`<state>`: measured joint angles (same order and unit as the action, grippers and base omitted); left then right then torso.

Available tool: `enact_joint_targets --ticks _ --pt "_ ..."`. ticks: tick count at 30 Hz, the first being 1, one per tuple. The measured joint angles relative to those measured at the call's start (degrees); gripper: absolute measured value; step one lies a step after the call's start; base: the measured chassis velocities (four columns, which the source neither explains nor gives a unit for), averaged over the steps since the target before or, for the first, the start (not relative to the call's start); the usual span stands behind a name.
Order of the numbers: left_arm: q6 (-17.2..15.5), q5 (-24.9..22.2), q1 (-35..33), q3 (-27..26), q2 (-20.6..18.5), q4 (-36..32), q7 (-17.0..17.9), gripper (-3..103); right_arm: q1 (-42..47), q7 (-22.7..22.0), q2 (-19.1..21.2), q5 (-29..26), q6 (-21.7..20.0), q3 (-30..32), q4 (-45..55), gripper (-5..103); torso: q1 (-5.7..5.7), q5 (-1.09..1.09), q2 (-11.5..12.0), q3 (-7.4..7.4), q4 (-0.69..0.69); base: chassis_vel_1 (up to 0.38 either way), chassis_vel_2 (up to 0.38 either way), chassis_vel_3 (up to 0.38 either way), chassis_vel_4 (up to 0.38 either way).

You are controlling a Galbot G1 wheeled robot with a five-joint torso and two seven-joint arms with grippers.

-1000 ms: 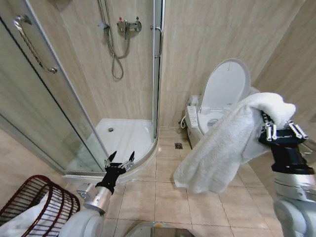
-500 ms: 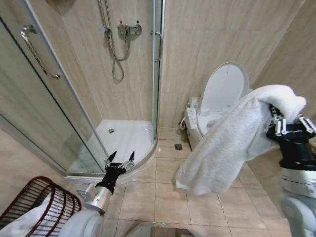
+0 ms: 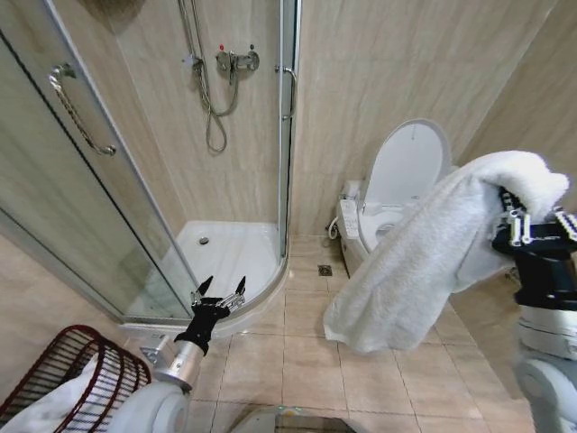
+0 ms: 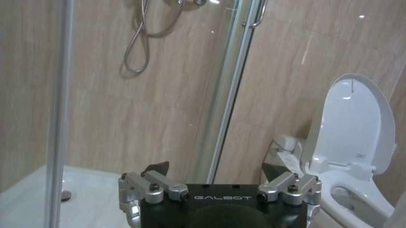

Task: Discard the used towel into the hamper.

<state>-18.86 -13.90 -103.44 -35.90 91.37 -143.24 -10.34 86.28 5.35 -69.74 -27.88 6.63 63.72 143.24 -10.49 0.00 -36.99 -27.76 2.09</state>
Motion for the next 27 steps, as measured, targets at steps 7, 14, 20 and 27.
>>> enact_joint_targets --ticks 7,14,20,27 --pt "0.0 0.0 0.0 0.0 0.0 0.0 0.0 99 0.0 0.1 -0.1 -0.2 0.0 -0.1 0.0 12 -0.71 0.00 -1.7 -0.96 0.00 0.000 0.000 0.000 0.000" --pt "0.0 0.0 0.0 0.0 0.0 0.0 0.0 99 -0.1 0.3 -0.1 -0.3 0.0 -0.2 0.0 12 -1.34 0.00 -3.2 -1.82 0.00 0.000 0.000 0.000 0.000" --pt "0.0 0.0 0.0 0.0 0.0 0.0 0.0 99 -0.6 0.9 -0.1 -0.4 0.0 -0.3 0.0 12 -2.12 0.00 -4.9 -2.78 0.00 0.000 0.000 0.000 0.000" --pt "0.0 0.0 0.0 0.0 0.0 0.0 0.0 99 -0.8 1.0 0.1 -0.5 -0.1 -0.3 0.0 12 -2.79 0.00 -6.5 -3.64 0.00 0.000 0.000 0.000 0.000"
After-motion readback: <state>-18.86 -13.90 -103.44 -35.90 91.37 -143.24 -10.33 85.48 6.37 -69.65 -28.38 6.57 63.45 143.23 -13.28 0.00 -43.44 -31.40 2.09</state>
